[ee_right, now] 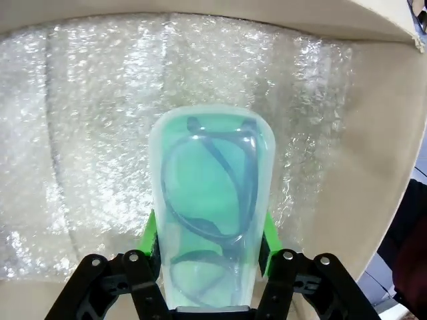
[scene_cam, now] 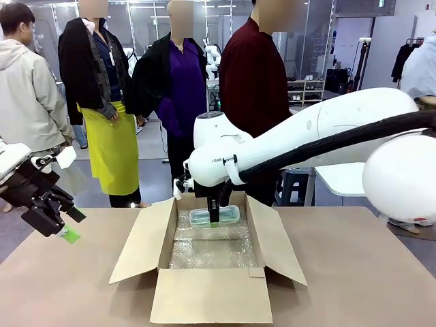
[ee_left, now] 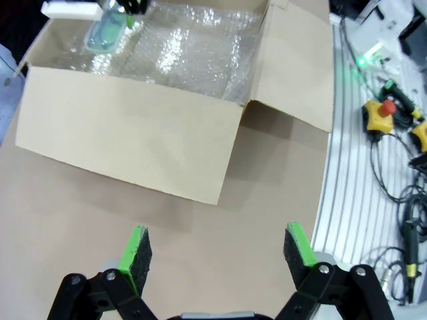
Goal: Pack the glasses set securely to prepare it for shipping.
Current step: Place the Glasses case inside the Package Box.
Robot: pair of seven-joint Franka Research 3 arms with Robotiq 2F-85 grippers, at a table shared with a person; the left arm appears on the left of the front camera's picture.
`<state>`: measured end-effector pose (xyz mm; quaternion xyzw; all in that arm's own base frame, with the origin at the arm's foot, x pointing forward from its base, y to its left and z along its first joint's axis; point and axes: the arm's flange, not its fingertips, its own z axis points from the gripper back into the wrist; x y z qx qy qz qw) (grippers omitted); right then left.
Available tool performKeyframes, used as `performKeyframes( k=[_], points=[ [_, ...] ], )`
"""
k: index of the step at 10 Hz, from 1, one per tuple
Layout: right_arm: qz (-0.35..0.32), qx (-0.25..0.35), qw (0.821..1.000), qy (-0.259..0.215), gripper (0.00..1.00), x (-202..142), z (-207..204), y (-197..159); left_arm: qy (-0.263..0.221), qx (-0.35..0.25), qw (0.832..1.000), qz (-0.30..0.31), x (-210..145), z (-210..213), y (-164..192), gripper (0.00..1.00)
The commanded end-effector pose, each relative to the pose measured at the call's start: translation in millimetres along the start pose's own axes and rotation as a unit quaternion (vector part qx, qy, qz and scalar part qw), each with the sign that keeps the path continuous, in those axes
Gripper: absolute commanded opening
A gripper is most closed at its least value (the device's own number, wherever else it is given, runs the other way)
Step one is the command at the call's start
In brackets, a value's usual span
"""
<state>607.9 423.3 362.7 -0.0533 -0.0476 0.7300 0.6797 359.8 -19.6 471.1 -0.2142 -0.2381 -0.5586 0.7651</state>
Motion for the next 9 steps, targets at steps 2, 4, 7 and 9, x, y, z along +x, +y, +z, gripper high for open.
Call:
performKeyframes(
  k=[2, 4, 7, 9],
  points=[
    [0.012, -0.010, 1.000, 0.013, 0.70, 6.3, -12.1, -3.4, -0.014, -0.006, 1.000, -0.009, -1.8, 1.3, 0.7, 1.00],
    [0.007, -0.010, 1.000, 0.014, 0.92, 5.3, -17.9, -4.9, -0.014, -0.006, 1.000, -0.009, -1.8, 1.3, 0.7, 1.00],
    [0.000, -0.003, 1.000, 0.006, 1.00, 1.2, -17.2, -6.6, -0.014, -0.006, 1.000, -0.009, -1.8, 1.3, 0.7, 1.00],
    [-0.007, -0.006, 1.000, -0.002, 1.00, -3.2, -11.1, -4.6, -0.014, -0.006, 1.000, -0.009, -1.8, 1.3, 0.7, 1.00]
  ],
)
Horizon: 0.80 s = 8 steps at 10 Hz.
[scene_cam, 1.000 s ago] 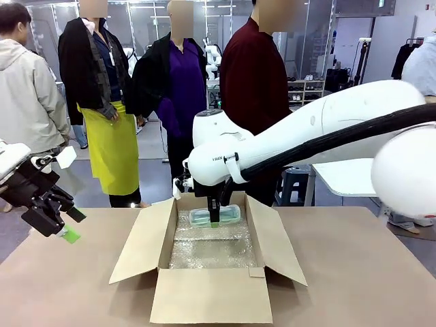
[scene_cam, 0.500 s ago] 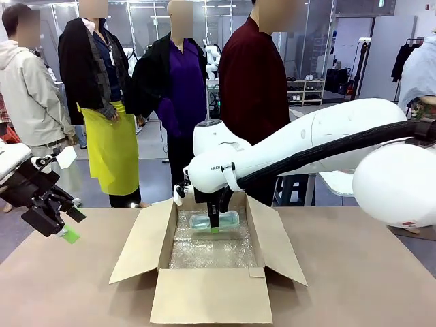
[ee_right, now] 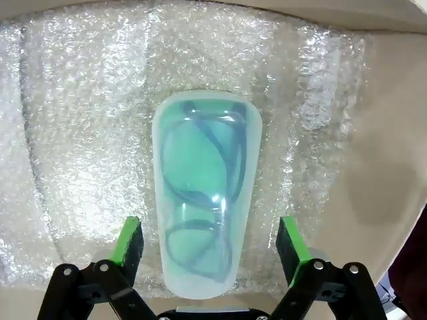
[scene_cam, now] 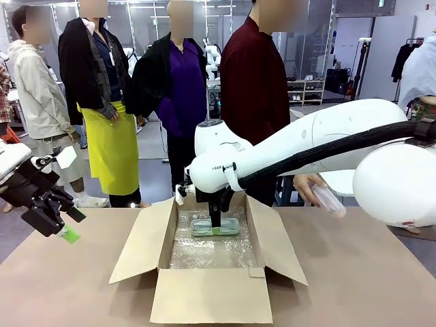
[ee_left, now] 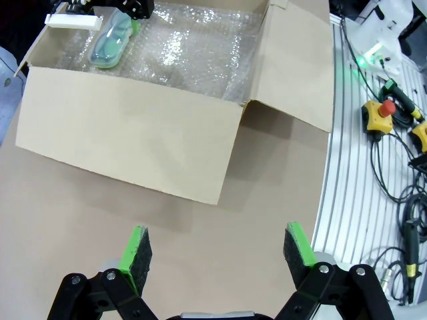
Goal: Pack the glasses set securely to prepare it for shipping.
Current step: Place the Glasses case inside the Package Box, then put the Glasses case from the right side of the table into the Package Box.
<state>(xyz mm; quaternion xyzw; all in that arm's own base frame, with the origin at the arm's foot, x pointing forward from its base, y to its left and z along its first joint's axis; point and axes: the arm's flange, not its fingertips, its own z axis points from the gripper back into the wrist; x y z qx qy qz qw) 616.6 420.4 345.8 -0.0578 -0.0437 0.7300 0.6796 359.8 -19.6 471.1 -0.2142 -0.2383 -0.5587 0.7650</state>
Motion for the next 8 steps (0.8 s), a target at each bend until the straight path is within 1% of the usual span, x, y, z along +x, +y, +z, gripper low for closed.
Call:
performKeyframes(
  k=[1, 2, 8],
  points=[
    [-0.004, -0.013, 1.000, -0.005, 1.00, -6.7, 12.6, 5.3, -0.014, -0.006, 1.000, -0.009, -1.8, 1.3, 0.7, 1.00],
    [0.000, 0.000, 1.000, 0.000, 1.00, 0.0, 0.0, 0.0, -0.014, -0.006, 1.000, -0.009, -1.8, 1.3, 0.7, 1.00],
    [0.000, 0.000, 1.000, 0.000, 1.00, 0.0, 0.0, 0.0, -0.014, -0.006, 1.000, -0.009, -1.8, 1.3, 0.7, 1.00]
  ],
)
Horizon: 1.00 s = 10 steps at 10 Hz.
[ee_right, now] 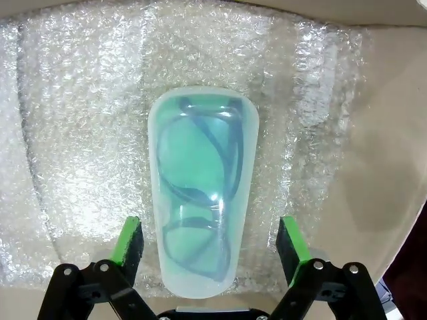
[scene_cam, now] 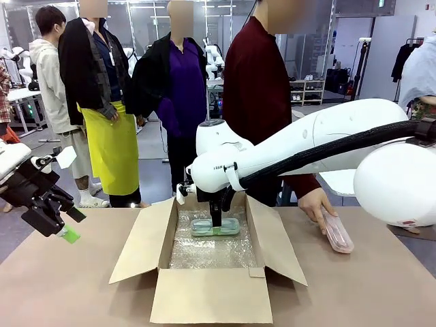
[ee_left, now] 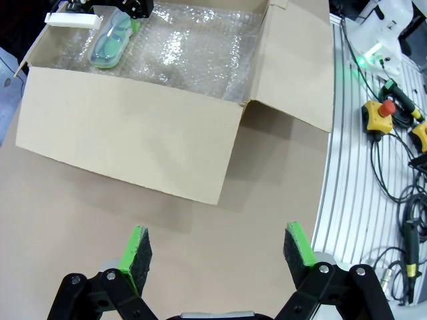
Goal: Pack the glasses set securely to prepare it for shipping.
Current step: Put the Glasses case from the right side of the table into the Package Box.
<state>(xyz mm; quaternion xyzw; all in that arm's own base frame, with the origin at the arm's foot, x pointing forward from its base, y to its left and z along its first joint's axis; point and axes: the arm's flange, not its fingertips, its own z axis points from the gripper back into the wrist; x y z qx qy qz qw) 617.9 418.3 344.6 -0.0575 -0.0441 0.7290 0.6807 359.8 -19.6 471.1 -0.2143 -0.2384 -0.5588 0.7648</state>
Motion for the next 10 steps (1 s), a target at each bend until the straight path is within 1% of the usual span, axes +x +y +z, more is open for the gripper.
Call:
performKeyframes(
  k=[1, 5, 6, 8, 10],
  points=[
    [0.001, 0.000, 1.000, 0.000, 1.00, 2.2, 1.4, 1.0, -0.014, -0.006, 1.000, -0.008, -1.8, 1.3, 0.7, 1.00],
    [0.000, 0.000, 1.000, 0.000, 1.00, 0.0, 0.0, 0.0, -0.014, -0.006, 1.000, -0.008, -1.8, 1.3, 0.7, 1.00],
    [-0.012, 0.002, 1.000, -0.006, 1.00, -13.5, 23.1, 15.0, -0.014, -0.006, 1.000, -0.008, -1.8, 1.3, 0.7, 1.00],
    [-0.031, -0.003, 0.999, -0.041, 1.00, -44.8, 60.0, 53.1, -0.014, -0.006, 1.000, -0.008, -1.8, 1.3, 0.7, 1.00],
    [-0.065, -0.008, 0.996, -0.054, 1.00, -70.3, 84.4, 85.3, -0.014, -0.006, 1.000, -0.008, -1.8, 1.3, 0.7, 1.00]
  ],
)
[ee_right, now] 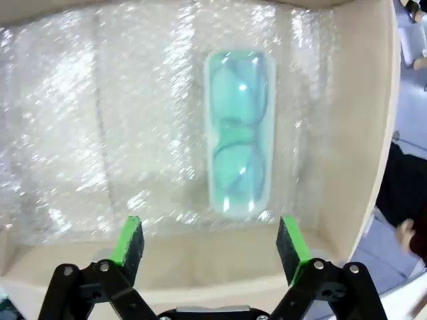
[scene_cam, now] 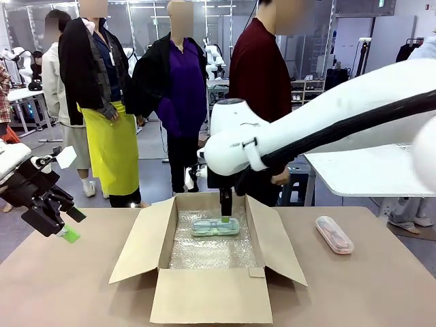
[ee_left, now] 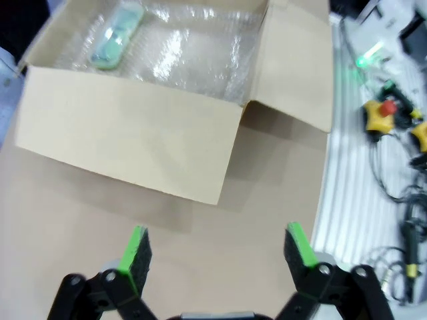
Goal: Pack the glasses set securely to prepare it for shipping.
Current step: Put the Glasses case from the right side of the table into the Package Box.
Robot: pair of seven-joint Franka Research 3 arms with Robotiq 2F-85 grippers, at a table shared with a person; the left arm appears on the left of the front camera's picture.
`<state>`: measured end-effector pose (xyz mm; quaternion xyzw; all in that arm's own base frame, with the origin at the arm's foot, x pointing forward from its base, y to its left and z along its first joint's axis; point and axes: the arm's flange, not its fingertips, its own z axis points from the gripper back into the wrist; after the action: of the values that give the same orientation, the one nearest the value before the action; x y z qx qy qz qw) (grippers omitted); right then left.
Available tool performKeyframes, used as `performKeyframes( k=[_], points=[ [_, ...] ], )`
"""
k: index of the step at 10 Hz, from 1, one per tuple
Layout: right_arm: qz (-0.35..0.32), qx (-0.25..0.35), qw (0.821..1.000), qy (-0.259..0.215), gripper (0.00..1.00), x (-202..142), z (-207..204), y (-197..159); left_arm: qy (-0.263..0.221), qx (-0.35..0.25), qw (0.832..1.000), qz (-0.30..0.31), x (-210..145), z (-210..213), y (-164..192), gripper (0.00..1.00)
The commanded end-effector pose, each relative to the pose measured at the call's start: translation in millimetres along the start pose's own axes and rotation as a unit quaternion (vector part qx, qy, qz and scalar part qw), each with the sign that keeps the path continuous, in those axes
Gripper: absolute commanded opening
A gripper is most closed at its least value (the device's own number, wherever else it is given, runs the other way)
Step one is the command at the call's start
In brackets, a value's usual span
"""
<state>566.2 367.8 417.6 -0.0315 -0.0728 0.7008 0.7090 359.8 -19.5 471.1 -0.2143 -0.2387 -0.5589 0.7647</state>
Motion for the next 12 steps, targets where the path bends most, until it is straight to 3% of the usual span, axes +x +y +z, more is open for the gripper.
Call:
performKeyframes(
  k=[1, 5, 6, 8, 10, 11, 12],
  points=[
    [-0.033, -0.004, 0.999, -0.031, 1.00, -35.6, 17.2, 49.1, -0.013, -0.006, 1.000, -0.008, -1.7, 1.2, 0.7, 1.00],
    [-0.137, -0.046, 0.987, -0.073, 1.00, -79.0, 62.5, 74.7, -0.013, -0.006, 1.000, -0.008, -1.7, 1.2, 0.7, 1.00],
    [-0.199, -0.055, 0.976, -0.074, 1.00, -90.1, 75.2, 79.4, -0.013, -0.006, 1.000, -0.008, -1.7, 1.2, 0.7, 1.00],
    [-0.346, -0.087, 0.929, -0.101, 1.00, -117.3, 83.6, 88.8, -0.013, -0.006, 1.000, -0.008, -1.7, 1.2, 0.7, 1.00],
    [-0.366, -0.087, 0.920, -0.111, 1.00, -132.8, 84.6, 96.6, -0.013, -0.006, 1.000, -0.008, -1.7, 1.2, 0.7, 1.00],
    [-0.328, -0.063, 0.938, -0.092, 1.00, -127.2, 93.6, 74.8, -0.013, -0.006, 1.000, -0.008, -1.7, 1.2, 0.7, 1.00],
    [-0.328, -0.063, 0.938, -0.092, 1.00, -127.2, 93.6, 74.8, -0.013, -0.006, 1.000, -0.008, -1.7, 1.2, 0.7, 1.00]
  ],
)
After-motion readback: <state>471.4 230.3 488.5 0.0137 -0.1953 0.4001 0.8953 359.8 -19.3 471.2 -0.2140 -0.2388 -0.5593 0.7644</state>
